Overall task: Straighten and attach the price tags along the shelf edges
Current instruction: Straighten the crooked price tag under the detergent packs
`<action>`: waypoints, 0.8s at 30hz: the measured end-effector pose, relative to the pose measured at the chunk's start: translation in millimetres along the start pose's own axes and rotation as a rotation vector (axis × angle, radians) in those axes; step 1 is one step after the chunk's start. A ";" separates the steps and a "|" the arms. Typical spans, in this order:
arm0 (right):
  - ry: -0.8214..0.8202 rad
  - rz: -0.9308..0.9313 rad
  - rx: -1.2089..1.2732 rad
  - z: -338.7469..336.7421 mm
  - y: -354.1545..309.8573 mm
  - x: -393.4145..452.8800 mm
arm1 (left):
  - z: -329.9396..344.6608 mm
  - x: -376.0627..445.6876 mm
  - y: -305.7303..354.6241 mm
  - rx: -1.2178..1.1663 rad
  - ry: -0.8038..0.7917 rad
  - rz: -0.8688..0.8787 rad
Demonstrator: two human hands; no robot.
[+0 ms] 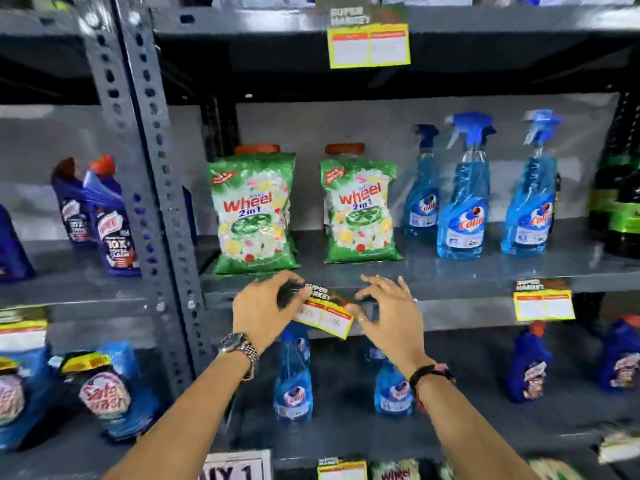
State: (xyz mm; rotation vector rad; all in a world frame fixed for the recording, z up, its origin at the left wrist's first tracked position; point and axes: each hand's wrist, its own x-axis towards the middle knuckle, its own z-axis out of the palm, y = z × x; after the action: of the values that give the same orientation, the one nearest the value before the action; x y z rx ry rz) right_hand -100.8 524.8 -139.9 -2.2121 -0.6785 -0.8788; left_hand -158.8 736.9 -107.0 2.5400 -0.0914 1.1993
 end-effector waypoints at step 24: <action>0.014 0.038 -0.384 -6.2 -35.5 18.5 | -3.1 -0.7 10.0 -0.028 -0.048 -0.034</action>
State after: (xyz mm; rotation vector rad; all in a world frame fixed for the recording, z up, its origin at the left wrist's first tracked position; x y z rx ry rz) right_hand -114.8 547.5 -109.3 -2.5423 -0.4893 -1.0764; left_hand -163.5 728.4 -103.0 2.5360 -0.0755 1.1166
